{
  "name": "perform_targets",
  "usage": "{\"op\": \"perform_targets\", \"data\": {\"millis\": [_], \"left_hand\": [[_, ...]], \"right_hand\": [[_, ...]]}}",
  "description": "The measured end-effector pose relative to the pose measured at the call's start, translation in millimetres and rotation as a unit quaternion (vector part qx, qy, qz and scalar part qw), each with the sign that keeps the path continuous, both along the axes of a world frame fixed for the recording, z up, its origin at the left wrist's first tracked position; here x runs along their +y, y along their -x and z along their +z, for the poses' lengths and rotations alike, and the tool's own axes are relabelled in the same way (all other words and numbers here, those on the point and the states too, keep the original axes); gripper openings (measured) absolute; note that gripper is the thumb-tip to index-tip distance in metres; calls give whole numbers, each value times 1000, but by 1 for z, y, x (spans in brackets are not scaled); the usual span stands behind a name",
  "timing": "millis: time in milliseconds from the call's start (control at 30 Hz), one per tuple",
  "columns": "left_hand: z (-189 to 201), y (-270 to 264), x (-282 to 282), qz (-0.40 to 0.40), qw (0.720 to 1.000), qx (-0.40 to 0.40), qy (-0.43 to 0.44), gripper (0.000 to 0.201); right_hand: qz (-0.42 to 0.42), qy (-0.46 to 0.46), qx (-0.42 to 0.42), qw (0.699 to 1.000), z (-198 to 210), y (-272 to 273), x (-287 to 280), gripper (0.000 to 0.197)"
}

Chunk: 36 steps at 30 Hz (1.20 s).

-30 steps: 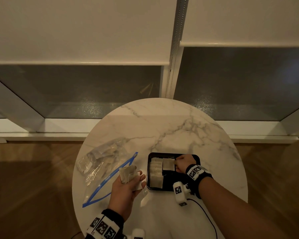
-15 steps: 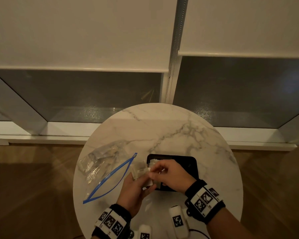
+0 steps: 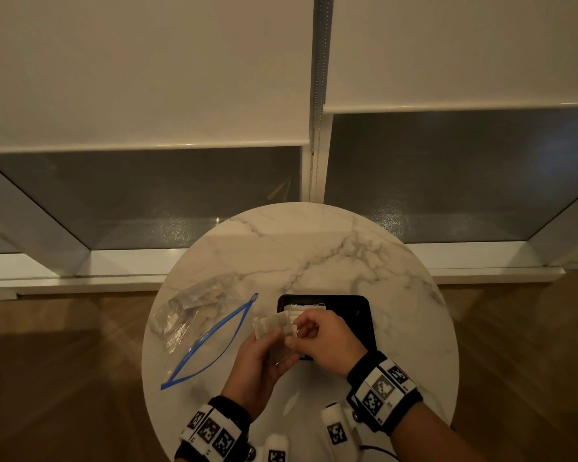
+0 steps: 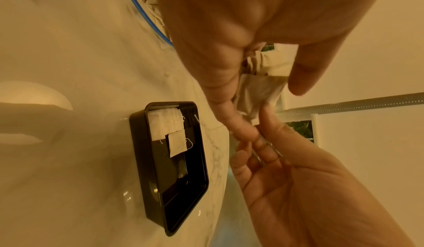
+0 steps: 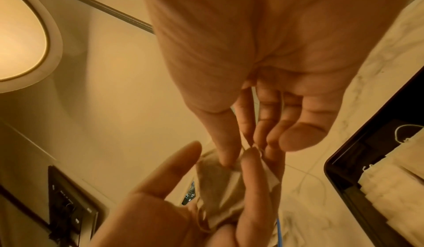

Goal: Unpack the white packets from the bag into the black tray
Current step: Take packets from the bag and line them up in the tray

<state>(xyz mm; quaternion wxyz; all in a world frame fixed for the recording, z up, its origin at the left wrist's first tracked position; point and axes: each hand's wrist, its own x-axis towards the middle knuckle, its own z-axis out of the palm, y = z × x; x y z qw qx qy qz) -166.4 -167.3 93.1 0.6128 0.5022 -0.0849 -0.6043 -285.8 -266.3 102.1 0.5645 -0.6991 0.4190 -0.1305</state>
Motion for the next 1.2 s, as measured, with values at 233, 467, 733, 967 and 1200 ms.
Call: {"op": "perform_targets", "data": {"millis": [233,467,733,967,1200], "left_hand": [[4,4,3,73,995,61,-40,35],[13,-4,2,95,994,13,-53,31],[20,-25,3,168,978,116,-47,35],[20,-30,6,150,985,76,-49,32],[-1,-38,11,156,983,63,-81,27]], "right_hand": [[-51,5,-9,999,0,-5,13,15],[-40,-29,-25,998,6,-19,17,17],[-36,-59,-62,996,23,-29,16,13],[-46,-38,-49,997,24,-30,11,14],[-64,-117,-93,987,12,-22,-8,13]]}}
